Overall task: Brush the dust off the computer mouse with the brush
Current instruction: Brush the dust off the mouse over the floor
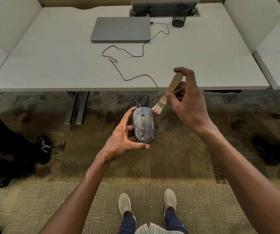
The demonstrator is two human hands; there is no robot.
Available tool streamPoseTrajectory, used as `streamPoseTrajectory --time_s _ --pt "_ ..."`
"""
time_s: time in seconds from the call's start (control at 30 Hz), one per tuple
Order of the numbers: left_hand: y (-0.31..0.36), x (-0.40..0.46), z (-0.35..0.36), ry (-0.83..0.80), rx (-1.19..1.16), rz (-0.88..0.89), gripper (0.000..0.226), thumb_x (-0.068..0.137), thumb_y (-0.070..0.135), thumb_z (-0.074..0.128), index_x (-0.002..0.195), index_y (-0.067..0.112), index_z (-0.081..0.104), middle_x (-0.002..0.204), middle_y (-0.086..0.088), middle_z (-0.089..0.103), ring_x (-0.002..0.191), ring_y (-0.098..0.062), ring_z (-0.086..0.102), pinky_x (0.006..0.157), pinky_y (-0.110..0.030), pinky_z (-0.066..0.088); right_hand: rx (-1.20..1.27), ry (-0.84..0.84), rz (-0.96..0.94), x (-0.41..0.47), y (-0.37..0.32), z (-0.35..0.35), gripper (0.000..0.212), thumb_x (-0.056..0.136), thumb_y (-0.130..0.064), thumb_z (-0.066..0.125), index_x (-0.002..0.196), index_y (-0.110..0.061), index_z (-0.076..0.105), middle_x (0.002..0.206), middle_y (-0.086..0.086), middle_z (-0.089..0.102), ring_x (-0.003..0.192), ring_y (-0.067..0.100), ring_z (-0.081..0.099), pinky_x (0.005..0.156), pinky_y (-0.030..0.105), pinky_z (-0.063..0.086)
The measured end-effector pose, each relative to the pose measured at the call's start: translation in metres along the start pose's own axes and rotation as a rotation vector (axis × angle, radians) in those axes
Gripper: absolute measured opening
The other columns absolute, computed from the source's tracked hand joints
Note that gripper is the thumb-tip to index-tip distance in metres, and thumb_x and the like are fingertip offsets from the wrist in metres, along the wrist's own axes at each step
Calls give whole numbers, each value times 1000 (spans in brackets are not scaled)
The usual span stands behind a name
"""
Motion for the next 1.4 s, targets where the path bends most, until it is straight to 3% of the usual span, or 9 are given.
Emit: streamPoseTrajectory --time_s 0.33,0.4,0.53,0.67,0.77,0.87,1.03,1.27,1.4 --pt "1 4 -3 28 4 9 130 58 3 95 154 42 17 139 -10 60 119 -18 67 101 -45 55 173 -213 30 -6 -7 8 63 87 -1 75 137 -10 36 90 6 74 77 18 76 74 38 65" --pt "1 5 -4 27 5 11 131 55 8 96 154 43 18 139 -10 59 120 -19 67 100 -45 55 131 -188 43 -5 -2 7 62 88 -2 74 136 -11 37 89 6 73 76 18 75 73 39 64" --pt "0 4 -4 30 10 7 129 61 -7 90 157 36 14 132 -7 63 116 -18 69 98 -42 57 40 -77 29 -3 2 -3 58 90 -4 72 135 -11 36 90 6 71 76 15 73 74 35 63" --pt "3 4 -5 32 12 1 129 62 -8 89 157 36 14 133 -5 63 116 -14 69 96 -34 57 131 -54 32 -3 -2 -6 60 90 -3 73 135 -8 34 89 7 73 76 17 76 76 36 64" --pt "4 6 -4 25 24 3 129 62 -7 90 157 37 14 135 -7 62 118 -16 68 99 -41 57 165 -97 21 -3 -6 -1 61 89 -4 74 135 -9 34 90 9 73 77 17 76 77 37 64" --pt "5 7 -3 12 54 11 128 61 -3 92 156 39 16 135 -4 62 119 -17 67 100 -46 56 125 -105 17 -2 -5 2 61 89 -4 73 136 -10 35 89 7 72 76 15 75 75 30 64" --pt "5 5 -2 25 74 10 129 61 -3 92 156 38 15 131 0 63 115 -13 69 97 -38 57 51 -9 -18 1 -7 -10 57 91 -5 72 135 -10 36 91 4 71 79 10 74 74 19 61" --pt "8 10 -4 84 75 5 129 60 7 93 158 32 14 139 -3 58 116 -15 67 98 -35 57 114 -101 -106 -8 -26 -5 44 89 -6 74 122 -5 44 95 12 72 89 17 76 79 36 64" --pt "14 12 -4 114 100 28 127 62 8 93 159 28 14 142 7 50 105 -1 63 99 -31 54 160 -163 -64 -10 -31 -7 43 89 -6 75 118 -11 44 94 14 70 88 20 75 78 42 64"
Point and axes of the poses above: each hand's wrist, its own x-axis towards the middle knuckle, its own z-axis out of the palm, y = z × x, the point moved 6 cm from there along x, towards the middle knuckle
